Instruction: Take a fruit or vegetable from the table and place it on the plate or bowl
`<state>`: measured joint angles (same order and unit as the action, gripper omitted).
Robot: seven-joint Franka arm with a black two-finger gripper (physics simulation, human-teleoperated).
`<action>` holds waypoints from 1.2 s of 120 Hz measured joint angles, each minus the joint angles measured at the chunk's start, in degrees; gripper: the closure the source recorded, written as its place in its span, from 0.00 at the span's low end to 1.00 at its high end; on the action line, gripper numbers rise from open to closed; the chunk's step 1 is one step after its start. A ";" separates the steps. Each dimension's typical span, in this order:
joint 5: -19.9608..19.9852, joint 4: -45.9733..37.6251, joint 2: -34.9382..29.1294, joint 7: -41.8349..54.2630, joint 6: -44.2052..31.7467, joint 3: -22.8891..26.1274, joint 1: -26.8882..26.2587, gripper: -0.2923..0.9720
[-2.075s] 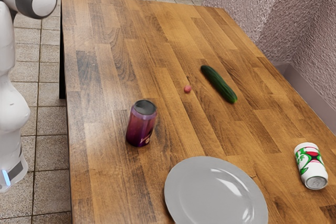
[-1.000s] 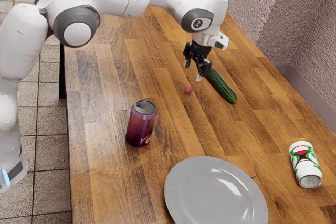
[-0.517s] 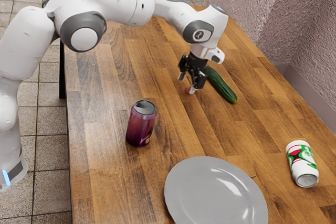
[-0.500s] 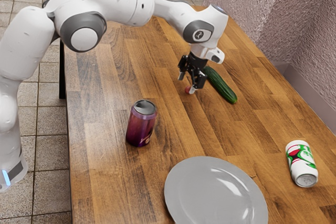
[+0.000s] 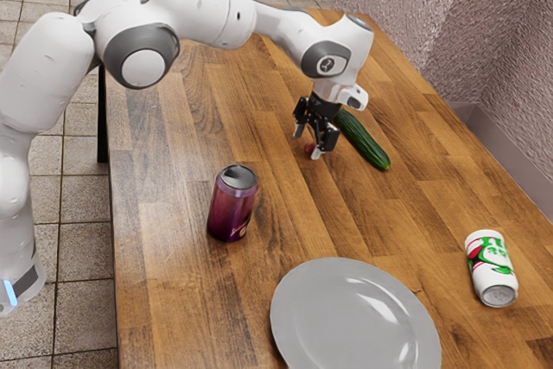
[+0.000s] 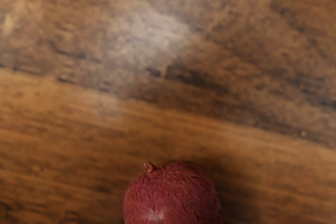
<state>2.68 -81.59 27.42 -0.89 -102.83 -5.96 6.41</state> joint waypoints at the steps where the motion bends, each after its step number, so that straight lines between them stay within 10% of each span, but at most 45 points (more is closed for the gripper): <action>1: 0.00 0.00 0.01 0.00 -0.06 0.01 0.00 0.27; 67: -0.19 -0.04 0.22 -0.15 -1.27 -0.01 -0.08 0.63; 144: -1.37 0.87 -6.53 -0.60 4.12 0.28 -6.85 0.65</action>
<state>1.30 -80.72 20.89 -1.49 -98.71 -5.68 -0.44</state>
